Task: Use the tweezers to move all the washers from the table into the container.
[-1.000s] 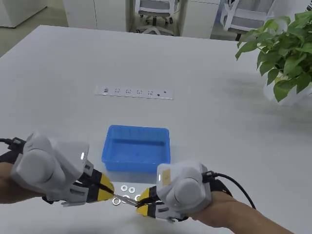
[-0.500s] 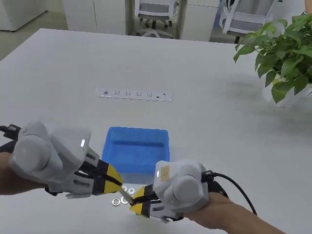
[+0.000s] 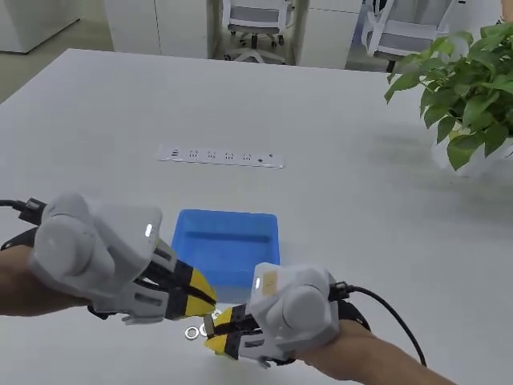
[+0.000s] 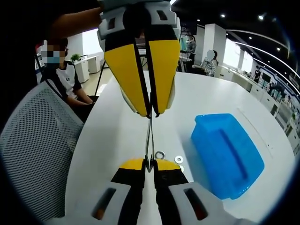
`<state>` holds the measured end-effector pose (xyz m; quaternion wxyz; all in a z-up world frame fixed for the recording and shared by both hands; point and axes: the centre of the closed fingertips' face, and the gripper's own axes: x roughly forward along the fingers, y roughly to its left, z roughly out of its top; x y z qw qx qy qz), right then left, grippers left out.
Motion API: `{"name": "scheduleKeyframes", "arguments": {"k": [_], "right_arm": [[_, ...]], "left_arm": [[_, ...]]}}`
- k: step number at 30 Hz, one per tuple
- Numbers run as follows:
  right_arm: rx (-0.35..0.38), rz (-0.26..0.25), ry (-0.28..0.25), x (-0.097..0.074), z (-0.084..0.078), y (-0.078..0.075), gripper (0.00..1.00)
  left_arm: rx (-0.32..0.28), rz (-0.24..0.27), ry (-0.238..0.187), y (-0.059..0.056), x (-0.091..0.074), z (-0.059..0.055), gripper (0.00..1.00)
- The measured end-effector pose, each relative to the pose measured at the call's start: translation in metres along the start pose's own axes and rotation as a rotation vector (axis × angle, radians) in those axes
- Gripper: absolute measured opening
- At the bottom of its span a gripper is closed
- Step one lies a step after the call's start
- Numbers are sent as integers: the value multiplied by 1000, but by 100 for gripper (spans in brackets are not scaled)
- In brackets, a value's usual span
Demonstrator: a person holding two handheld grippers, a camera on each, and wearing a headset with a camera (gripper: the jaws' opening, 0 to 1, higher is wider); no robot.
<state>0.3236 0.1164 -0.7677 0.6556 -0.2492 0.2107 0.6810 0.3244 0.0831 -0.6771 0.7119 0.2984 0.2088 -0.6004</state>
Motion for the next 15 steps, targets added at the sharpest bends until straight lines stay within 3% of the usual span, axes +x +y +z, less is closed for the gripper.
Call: {"name": "scheduleKeyframes", "arguments": {"k": [15], "right_arm": [[3, 12, 23, 0, -16, 8, 8]], "left_arm": [[-5, -29, -8, -8, 11, -7, 6]]}}
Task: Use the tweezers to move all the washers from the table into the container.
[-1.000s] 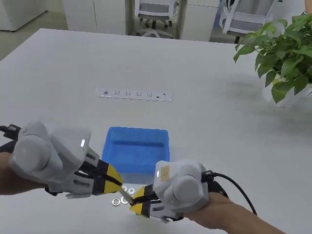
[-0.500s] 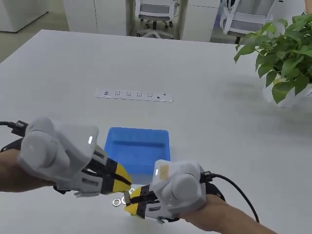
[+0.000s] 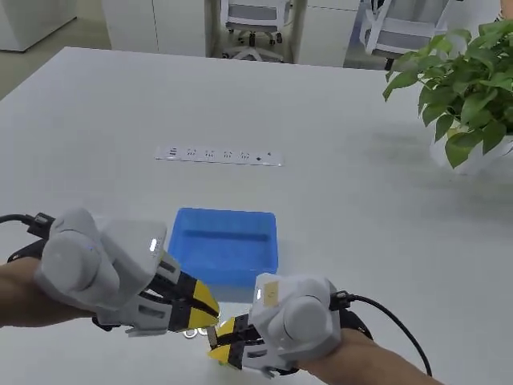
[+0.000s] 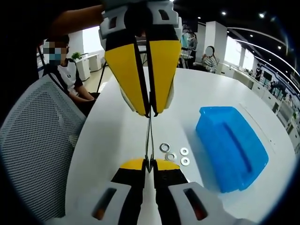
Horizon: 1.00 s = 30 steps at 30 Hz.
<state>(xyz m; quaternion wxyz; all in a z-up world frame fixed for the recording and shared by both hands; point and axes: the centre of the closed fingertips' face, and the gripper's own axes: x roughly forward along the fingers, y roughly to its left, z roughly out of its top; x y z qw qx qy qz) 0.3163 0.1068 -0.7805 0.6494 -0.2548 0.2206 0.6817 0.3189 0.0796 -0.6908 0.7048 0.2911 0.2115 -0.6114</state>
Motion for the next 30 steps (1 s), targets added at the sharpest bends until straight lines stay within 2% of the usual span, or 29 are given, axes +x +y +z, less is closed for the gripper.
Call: {"name": "scheduleKeyframes", "arguments": {"k": [4, 10, 30], "right_arm": [[3, 1, -6, 0, 0, 0, 8], [4, 3, -8, -1, 0, 1, 8], [-3, 1, -6, -3, -2, 1, 10]], "left_arm": [[-9, -5, -12, -1, 2, 1, 6], [4, -14, 8, -3, 4, -1, 7], [-15, -29, 1, -4, 4, -1, 6]]}}
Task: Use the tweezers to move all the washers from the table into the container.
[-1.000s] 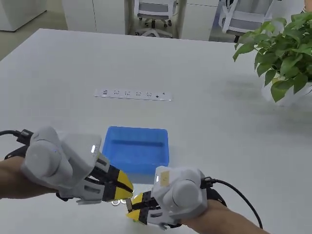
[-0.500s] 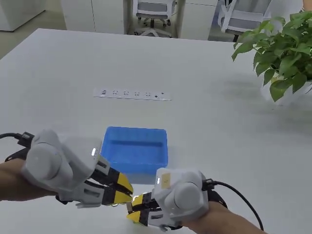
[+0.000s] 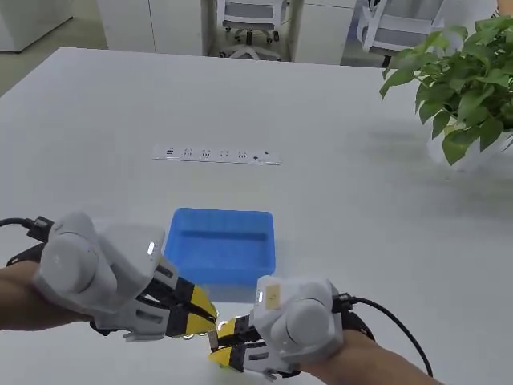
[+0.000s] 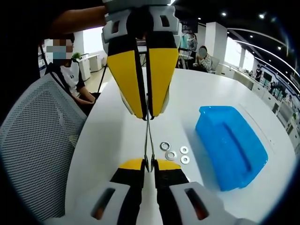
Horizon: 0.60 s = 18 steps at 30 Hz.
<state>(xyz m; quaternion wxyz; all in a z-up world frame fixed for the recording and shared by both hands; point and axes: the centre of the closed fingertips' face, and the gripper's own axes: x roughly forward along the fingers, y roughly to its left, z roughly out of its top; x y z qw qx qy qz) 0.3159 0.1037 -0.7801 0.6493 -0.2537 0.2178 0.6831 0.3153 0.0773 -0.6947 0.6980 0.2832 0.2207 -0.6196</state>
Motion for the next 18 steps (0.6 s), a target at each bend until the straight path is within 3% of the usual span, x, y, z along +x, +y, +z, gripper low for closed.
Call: {"name": "scheduleKeyframes", "arguments": {"k": [18], "right_arm": [[11, -51, -20, -10, 8, -9, 18]], "left_arm": [[-8, 15, -10, 8, -6, 4, 5]]}}
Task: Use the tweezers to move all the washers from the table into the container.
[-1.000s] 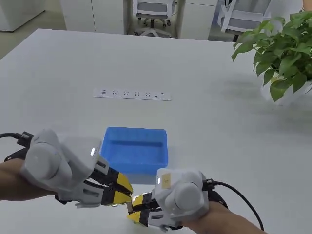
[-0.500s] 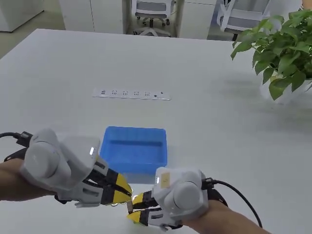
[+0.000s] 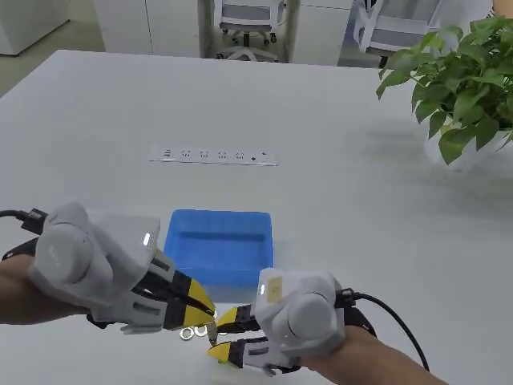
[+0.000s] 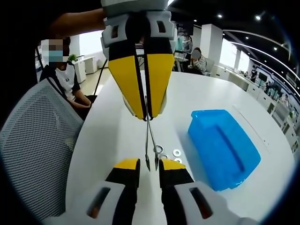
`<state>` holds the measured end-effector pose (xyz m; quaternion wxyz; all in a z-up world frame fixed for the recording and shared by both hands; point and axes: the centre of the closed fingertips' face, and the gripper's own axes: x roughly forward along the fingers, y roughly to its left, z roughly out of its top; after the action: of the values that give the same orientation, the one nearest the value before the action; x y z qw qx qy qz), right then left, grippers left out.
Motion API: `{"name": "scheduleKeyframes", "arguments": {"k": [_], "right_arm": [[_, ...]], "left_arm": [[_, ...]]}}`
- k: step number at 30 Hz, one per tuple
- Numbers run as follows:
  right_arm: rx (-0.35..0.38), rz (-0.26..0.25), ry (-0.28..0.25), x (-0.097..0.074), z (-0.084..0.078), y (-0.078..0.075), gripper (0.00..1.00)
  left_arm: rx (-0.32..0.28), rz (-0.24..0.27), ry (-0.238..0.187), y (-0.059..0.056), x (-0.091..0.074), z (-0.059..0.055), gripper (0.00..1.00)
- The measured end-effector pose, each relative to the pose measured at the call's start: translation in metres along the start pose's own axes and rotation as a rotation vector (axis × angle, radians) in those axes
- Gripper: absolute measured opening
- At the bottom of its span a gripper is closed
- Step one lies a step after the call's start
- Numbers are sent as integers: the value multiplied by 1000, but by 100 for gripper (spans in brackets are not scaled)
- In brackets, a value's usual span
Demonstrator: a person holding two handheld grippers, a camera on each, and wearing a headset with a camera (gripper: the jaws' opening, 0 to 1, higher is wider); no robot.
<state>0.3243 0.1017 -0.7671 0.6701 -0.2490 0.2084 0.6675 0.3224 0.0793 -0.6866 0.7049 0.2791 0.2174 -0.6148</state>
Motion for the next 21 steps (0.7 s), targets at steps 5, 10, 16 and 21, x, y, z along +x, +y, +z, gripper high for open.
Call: {"name": "scheduleKeyframes", "arguments": {"k": [5, 10, 16, 21], "right_arm": [[4, -20, 0, -5, 0, -3, 21], [13, -46, 0, -12, -1, -6, 23], [36, -87, 2, -23, -6, -13, 27], [59, -121, -1, -33, -10, -17, 28]], "left_arm": [[1, 5, -5, 4, -1, 1, 5], [1, 9, -13, 8, -1, 3, 5], [5, 11, -15, 13, 1, 6, 5], [9, 10, -17, 16, 3, 8, 5]]}}
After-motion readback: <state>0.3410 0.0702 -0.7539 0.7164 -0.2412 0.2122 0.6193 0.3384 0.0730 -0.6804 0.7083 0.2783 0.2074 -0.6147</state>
